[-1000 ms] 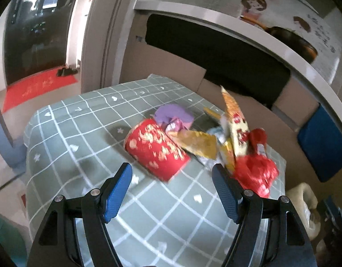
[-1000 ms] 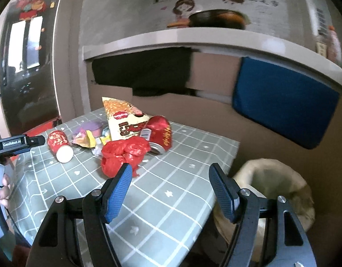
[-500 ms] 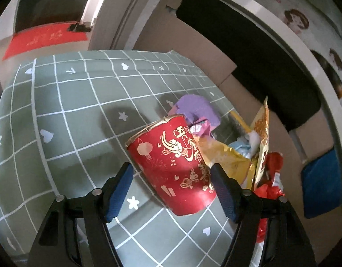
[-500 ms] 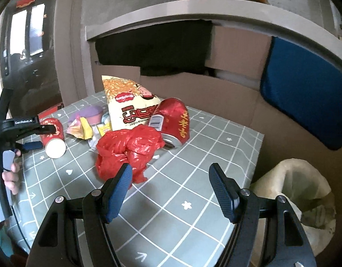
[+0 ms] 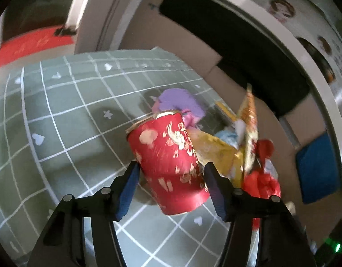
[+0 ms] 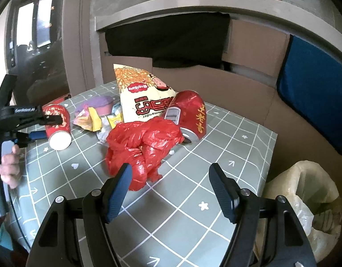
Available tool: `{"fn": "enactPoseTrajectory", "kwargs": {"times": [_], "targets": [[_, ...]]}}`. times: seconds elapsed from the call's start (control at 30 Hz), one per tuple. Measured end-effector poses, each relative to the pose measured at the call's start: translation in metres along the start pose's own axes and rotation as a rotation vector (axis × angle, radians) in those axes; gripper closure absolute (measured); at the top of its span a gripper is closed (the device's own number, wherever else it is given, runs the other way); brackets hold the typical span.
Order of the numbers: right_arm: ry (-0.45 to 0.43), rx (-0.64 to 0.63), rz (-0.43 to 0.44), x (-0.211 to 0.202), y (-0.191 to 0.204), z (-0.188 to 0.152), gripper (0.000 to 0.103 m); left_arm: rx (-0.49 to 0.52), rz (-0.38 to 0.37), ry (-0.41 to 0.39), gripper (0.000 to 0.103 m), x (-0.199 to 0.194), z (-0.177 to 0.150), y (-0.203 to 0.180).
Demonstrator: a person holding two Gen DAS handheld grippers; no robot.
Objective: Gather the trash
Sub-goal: 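Grasp the red paper cup with the left gripper while the right gripper reaches the snack bags, then lift the red cup with the left gripper while the right gripper grasps a pink snack bag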
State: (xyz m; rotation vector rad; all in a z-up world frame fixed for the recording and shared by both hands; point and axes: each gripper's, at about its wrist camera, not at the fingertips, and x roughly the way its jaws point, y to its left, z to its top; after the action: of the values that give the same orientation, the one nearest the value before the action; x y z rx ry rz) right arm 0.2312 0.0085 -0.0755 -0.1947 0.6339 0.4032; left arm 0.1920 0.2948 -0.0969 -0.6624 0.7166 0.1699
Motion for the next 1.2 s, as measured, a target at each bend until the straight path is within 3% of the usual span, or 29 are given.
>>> {"fn": "enactPoseTrajectory", "kwargs": {"times": [0.13, 0.27, 0.53, 0.7, 0.73, 0.77, 0.83, 0.97, 1.2], "targets": [[-0.006, -0.028, 0.078, 0.005, 0.010, 0.020, 0.034, 0.100, 0.019, -0.088, 0.044, -0.032, -0.007, -0.006], [0.000, -0.075, 0.187, 0.025, 0.039, 0.051, 0.034, 0.171, 0.091, -0.185, 0.044, -0.057, -0.003, -0.003], [0.059, -0.247, 0.287, 0.093, 0.121, 0.094, 0.036, 0.165, 0.091, -0.165, 0.044, -0.061, 0.003, 0.020], [0.155, -0.274, 0.278, 0.146, 0.144, 0.103, 0.037, 0.134, 0.073, -0.145, 0.044, -0.057, 0.003, 0.034], [0.192, -0.274, 0.278, 0.158, 0.147, 0.103, 0.046, 0.138, 0.068, -0.142, 0.044, -0.056, 0.002, 0.035], [0.232, -0.268, 0.295, 0.165, 0.148, 0.100, 0.062, 0.142, 0.065, -0.141, 0.044, -0.056, 0.002, 0.035], [0.309, -0.248, 0.352, 0.176, 0.148, 0.093, 0.081, 0.147, 0.057, -0.134, 0.044, -0.055, 0.001, 0.037], [0.327, -0.231, 0.376, 0.165, 0.140, 0.079, 0.085, 0.154, 0.040, -0.119, 0.044, -0.051, -0.002, 0.035], [0.295, -0.134, 0.434, 0.109, 0.100, 0.059, 0.087, 0.195, 0.009, -0.096, 0.044, -0.047, -0.011, 0.018]]}}
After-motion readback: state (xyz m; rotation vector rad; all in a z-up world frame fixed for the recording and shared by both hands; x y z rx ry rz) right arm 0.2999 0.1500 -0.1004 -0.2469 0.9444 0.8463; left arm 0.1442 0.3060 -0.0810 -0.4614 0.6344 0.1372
